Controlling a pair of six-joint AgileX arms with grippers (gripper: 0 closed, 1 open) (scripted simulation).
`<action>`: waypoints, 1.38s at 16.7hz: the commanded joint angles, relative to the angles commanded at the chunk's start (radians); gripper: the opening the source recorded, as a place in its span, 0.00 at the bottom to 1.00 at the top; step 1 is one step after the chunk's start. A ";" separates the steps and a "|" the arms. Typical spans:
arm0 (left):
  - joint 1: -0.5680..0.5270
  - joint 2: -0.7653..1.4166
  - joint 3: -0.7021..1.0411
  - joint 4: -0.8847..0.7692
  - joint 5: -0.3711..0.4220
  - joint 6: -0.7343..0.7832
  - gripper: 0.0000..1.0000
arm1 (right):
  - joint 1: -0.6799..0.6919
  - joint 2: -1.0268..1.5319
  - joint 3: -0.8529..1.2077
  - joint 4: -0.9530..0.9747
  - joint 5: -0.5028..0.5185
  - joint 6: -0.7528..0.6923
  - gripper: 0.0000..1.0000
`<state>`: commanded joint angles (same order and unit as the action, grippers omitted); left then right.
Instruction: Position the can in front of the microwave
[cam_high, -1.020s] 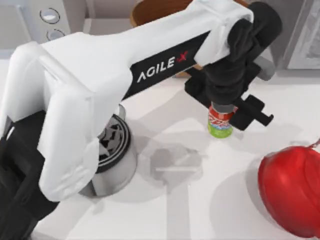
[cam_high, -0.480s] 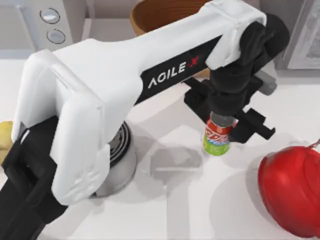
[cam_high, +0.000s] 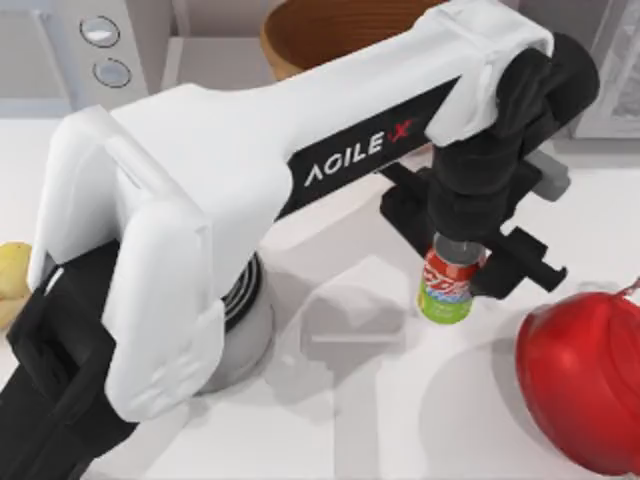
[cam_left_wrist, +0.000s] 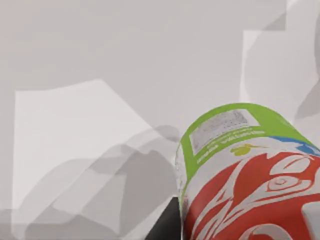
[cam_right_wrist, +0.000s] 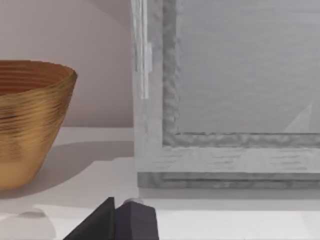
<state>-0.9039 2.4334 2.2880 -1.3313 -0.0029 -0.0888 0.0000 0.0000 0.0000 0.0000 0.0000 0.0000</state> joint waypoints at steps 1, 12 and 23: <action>0.011 -0.004 -0.009 0.003 0.000 0.008 0.00 | 0.000 0.000 0.000 0.000 0.000 0.000 1.00; 0.748 -0.236 -0.359 0.123 0.011 0.300 0.00 | 0.000 0.000 0.000 0.000 0.000 0.000 1.00; 1.265 -0.253 -0.383 0.130 0.045 0.478 0.00 | 0.000 0.000 0.000 0.000 0.000 0.000 1.00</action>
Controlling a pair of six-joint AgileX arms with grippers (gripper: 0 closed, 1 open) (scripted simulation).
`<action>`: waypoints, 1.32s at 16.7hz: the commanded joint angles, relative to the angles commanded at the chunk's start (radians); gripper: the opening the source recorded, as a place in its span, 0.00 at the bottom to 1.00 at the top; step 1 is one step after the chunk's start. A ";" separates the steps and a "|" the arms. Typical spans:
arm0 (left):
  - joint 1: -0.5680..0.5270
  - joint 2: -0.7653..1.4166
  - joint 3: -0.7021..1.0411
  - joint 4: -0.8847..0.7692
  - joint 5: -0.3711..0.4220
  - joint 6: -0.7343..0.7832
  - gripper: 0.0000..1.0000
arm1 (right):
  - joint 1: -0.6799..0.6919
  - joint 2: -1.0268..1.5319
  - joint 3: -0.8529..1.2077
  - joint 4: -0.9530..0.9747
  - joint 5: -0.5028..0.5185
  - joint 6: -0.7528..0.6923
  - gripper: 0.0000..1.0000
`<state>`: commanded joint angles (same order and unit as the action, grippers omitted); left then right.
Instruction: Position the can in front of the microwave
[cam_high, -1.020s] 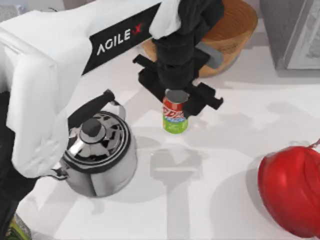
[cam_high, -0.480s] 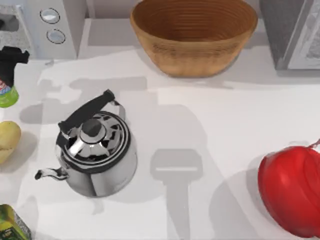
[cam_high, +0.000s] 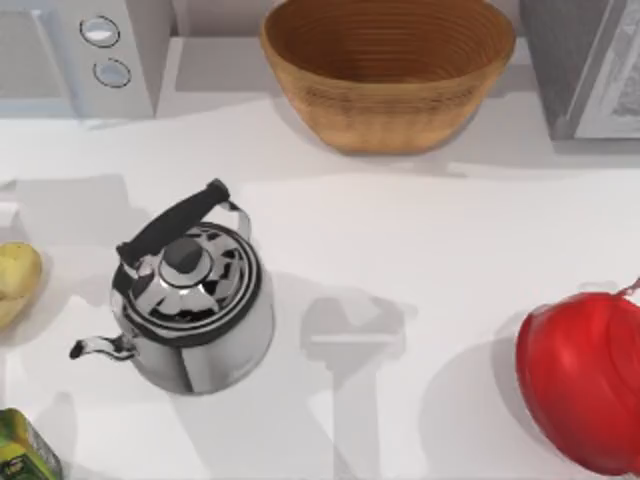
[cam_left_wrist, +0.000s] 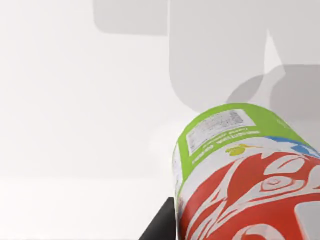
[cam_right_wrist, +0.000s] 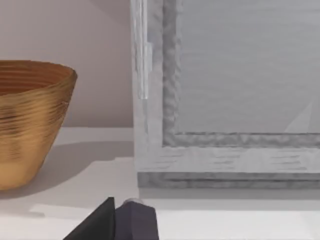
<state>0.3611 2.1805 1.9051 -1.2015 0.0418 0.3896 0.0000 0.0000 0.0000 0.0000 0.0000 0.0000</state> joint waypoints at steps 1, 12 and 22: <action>0.000 0.000 0.000 0.000 0.000 0.000 0.00 | 0.000 0.000 0.000 0.000 0.000 0.000 1.00; 0.000 0.004 -0.025 0.029 0.000 0.000 0.00 | 0.000 0.000 0.000 0.000 0.000 0.000 1.00; 0.000 0.004 -0.025 0.029 0.000 0.000 0.68 | 0.000 0.000 0.000 0.000 0.000 0.000 1.00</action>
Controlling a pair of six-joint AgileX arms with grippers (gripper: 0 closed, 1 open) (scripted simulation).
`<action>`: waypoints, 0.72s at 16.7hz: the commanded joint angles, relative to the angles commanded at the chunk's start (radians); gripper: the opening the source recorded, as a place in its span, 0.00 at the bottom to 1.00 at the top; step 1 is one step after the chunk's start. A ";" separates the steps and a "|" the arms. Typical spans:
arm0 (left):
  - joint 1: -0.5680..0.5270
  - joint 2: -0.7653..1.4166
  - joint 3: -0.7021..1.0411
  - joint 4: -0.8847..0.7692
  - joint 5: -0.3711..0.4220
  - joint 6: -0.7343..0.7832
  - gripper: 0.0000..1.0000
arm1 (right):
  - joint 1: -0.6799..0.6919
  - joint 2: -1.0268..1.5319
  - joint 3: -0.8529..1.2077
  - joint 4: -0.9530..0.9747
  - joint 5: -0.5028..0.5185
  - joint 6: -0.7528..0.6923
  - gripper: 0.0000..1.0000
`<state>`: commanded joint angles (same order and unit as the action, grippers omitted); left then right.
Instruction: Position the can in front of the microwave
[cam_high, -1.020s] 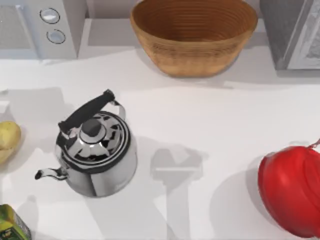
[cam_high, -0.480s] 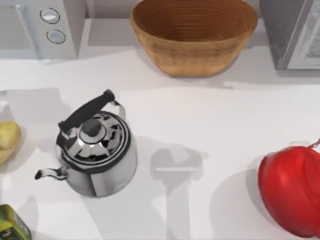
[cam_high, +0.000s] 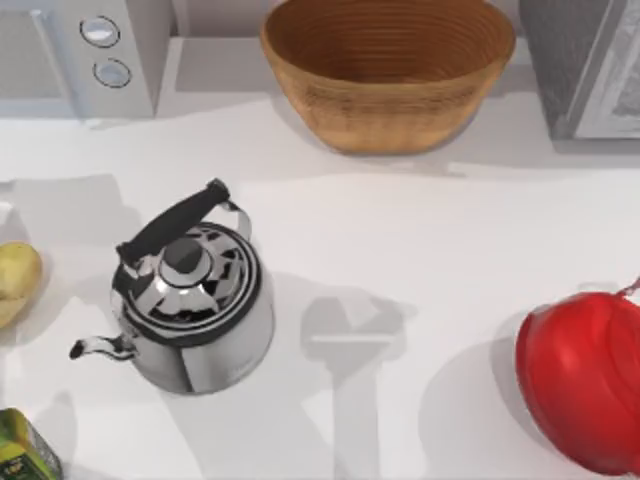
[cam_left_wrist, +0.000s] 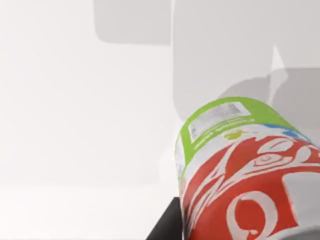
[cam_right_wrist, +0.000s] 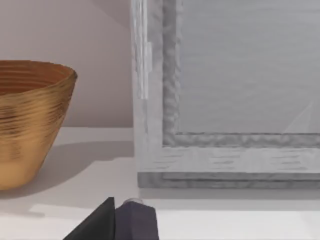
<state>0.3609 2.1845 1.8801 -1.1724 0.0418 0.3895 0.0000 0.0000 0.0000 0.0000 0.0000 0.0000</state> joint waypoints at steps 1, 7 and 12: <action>0.000 0.000 0.000 0.000 0.000 0.000 0.75 | 0.000 0.000 0.000 0.000 0.000 0.000 1.00; 0.000 0.000 0.000 0.000 0.000 0.000 1.00 | 0.000 0.000 0.000 0.000 0.000 0.000 1.00; 0.000 0.000 0.000 0.000 0.000 0.000 1.00 | 0.000 0.000 0.000 0.000 0.000 0.000 1.00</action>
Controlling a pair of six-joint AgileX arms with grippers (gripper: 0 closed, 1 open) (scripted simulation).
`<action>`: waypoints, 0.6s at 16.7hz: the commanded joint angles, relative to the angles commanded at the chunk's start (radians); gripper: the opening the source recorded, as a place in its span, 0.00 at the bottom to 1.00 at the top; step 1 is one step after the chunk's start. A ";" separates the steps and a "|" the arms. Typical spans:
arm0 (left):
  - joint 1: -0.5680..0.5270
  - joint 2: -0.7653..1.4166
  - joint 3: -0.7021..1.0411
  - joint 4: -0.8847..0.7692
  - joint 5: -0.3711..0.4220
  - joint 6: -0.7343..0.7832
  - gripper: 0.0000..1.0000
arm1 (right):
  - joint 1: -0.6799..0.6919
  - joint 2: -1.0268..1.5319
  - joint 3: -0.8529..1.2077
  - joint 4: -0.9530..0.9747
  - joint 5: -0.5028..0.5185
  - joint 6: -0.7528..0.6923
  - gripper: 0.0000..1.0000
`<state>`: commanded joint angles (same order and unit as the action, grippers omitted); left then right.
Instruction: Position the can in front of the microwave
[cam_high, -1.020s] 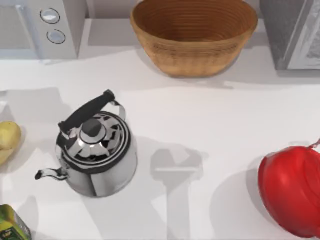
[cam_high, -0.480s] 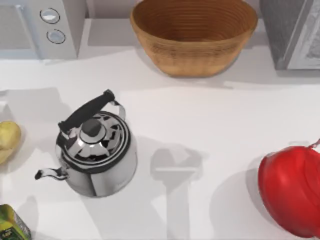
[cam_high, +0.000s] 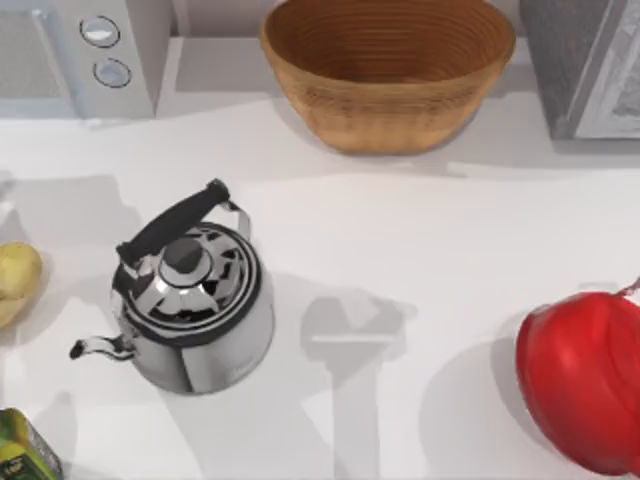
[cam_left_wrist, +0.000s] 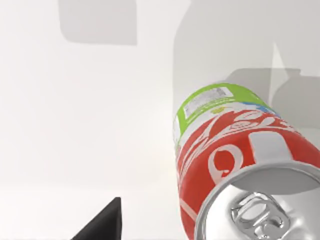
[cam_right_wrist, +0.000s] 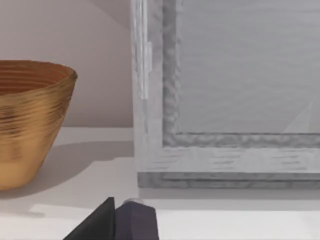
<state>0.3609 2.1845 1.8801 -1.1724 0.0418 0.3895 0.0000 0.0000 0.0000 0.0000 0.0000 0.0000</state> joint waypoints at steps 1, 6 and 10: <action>-0.001 0.000 0.000 0.000 0.000 0.000 1.00 | 0.000 0.000 0.000 0.000 0.000 0.000 1.00; -0.002 0.003 0.066 -0.063 0.001 0.001 1.00 | 0.000 0.000 0.000 0.000 0.000 0.000 1.00; -0.001 0.005 0.128 -0.125 -0.001 -0.001 1.00 | 0.000 0.000 0.000 0.000 0.000 0.000 1.00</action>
<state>0.3600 2.1898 2.0077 -1.2970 0.0413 0.3887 0.0000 0.0000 0.0000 0.0000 0.0000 0.0000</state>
